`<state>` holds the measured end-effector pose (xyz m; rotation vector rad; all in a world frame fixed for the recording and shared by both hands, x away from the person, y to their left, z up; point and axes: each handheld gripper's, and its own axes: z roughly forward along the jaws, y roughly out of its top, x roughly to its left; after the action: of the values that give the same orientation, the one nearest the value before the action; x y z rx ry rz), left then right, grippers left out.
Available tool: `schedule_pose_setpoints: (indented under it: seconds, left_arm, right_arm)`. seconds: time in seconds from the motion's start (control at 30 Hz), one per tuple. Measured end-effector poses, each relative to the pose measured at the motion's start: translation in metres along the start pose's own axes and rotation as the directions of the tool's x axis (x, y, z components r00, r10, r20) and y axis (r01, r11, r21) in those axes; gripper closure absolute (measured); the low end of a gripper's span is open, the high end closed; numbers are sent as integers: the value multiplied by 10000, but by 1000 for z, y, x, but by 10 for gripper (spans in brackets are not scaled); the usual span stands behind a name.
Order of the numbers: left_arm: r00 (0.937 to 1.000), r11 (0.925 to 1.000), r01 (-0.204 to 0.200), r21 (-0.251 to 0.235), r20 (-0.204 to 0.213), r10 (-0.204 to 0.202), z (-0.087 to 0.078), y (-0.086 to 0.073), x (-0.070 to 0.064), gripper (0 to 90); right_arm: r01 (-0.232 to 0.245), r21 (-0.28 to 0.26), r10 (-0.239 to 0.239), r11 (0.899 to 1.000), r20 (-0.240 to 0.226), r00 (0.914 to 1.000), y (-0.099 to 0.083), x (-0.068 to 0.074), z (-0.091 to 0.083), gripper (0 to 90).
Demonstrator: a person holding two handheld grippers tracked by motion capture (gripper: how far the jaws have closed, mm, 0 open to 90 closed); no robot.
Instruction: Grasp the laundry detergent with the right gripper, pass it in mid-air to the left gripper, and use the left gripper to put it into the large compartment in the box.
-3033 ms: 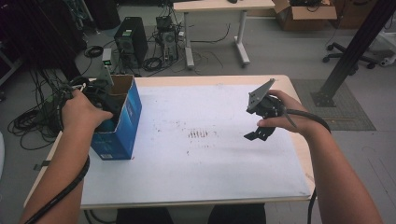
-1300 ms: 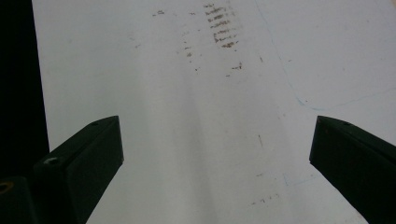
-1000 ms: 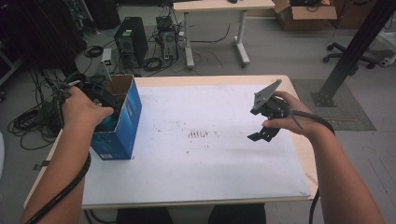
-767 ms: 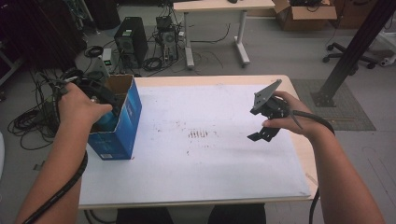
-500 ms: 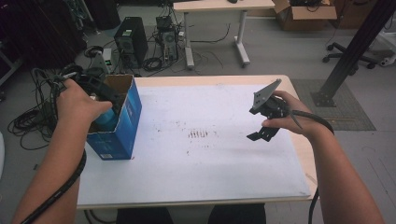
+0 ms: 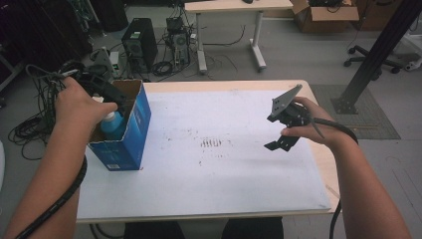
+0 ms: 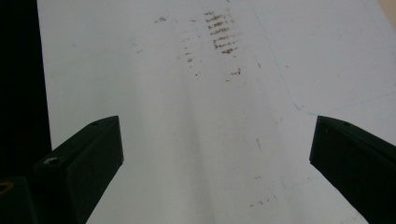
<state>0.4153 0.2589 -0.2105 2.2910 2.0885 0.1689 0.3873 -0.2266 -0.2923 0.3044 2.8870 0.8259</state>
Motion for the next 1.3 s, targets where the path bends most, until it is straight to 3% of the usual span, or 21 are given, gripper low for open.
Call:
schedule_pose_setpoints:
  seconds: [0.37,0.6,0.7,0.8,0.9,0.97,1.03,1.1,1.13,1.17,1.2,1.27,1.3]
  left_arm:
    - [9975,9970,-647,-423,-297,635,-12,-1,-7,2]
    - [9944,9928,-1056,-562,-76,1053,-23,1,-16,2]
    - [9888,9863,-1484,-721,42,1491,-28,2,-22,2]
    - [9756,9727,-2158,-853,220,2183,-33,5,-31,2]
    - [9537,9535,-2839,-1008,727,2917,-38,8,-40,2]
    - [9306,9364,-3335,-1091,1207,3455,-40,9,-47,2]
    - [8985,9086,-3962,-1322,1477,4133,-41,9,-55,2]
    - [8625,8754,-4611,-1448,1588,4805,-41,9,-62,2]
    - [8398,8541,-4994,-1449,1610,5184,-41,8,-67,2]
    - [8258,8423,-5217,-1356,1674,5385,-41,8,-70,2]
    - [8051,8238,-5525,-1274,1745,5669,-40,8,-74,2]
    - [7777,8030,-5829,-1243,2009,5957,-41,7,-79,2]
    - [7587,7867,-6036,-1297,2097,6168,-41,7,-82,2]
  right_arm:
    - [-41,51,41,10000,40,10000,-1,1,0,26]
    - [-34,76,33,10000,87,10000,0,1,-4,26]
    - [-36,93,35,10000,118,9999,0,1,-6,26]
    - [-59,107,57,9999,138,9999,0,1,-7,27]
    - [-49,139,46,9999,167,9998,1,1,-9,26]
    - [-68,157,65,9999,177,9998,1,1,-9,26]
    - [-72,156,69,9999,146,9999,0,1,-9,27]
    - [-59,212,56,9998,146,9999,0,1,-8,27]
    - [-60,228,57,9997,141,9999,1,1,-8,27]
    - [-31,238,28,9997,127,9999,1,1,-8,27]
    - [-40,248,37,9997,126,9999,2,1,-8,27]
    - [8,268,-11,9996,119,9999,3,1,-9,25]
    - [47,278,-50,9996,117,9999,4,1,-9,27]
